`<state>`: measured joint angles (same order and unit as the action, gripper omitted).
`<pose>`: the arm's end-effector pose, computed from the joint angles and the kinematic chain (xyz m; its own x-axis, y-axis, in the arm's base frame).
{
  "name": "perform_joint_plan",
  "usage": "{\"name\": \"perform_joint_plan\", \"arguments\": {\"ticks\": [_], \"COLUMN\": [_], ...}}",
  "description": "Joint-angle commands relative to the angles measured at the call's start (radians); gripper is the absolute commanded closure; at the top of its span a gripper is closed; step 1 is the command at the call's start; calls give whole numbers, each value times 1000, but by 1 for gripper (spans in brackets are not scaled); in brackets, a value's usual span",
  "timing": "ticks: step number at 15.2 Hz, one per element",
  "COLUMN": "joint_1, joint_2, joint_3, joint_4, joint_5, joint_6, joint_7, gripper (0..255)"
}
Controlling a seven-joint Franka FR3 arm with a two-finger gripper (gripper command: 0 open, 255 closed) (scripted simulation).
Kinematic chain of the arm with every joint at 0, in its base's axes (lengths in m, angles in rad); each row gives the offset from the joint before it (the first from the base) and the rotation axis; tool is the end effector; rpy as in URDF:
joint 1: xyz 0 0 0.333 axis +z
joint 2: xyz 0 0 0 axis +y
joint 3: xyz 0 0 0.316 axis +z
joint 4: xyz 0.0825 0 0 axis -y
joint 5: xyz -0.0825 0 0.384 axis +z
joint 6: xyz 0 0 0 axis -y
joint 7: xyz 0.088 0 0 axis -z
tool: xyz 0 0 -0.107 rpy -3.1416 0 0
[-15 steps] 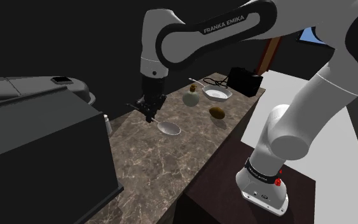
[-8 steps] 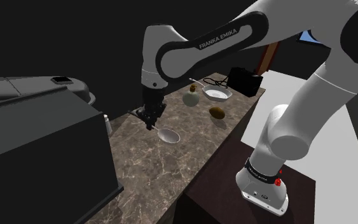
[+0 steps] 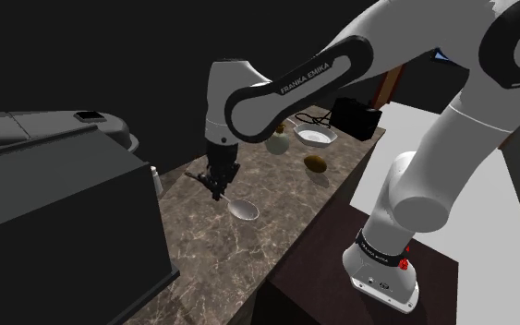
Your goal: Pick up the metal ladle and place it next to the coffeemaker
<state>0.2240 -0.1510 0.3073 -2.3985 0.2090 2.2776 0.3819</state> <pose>0.4085 0.2462 0.3742 0.9996 0.0142 -0.0263 0.0111 -0.9933 -0.1146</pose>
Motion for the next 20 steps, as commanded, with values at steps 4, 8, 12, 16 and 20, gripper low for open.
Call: {"name": "perform_joint_plan", "arguments": {"ticks": [4, 8, 12, 16, 20], "joint_1": [1, 2, 2, 3, 4], "joint_2": [44, 84, 128, 176, 227], "joint_3": [6, 9, 12, 13, 12], "joint_4": [-31, -50, -66, -78, -87], "joint_5": [-3, -9, -16, -27, -40], "joint_6": [75, 133, 192, 251, 310], "joint_7": [0, 0, 1, 5, 10], "gripper": [255, 255, 255, 255, 255]}}
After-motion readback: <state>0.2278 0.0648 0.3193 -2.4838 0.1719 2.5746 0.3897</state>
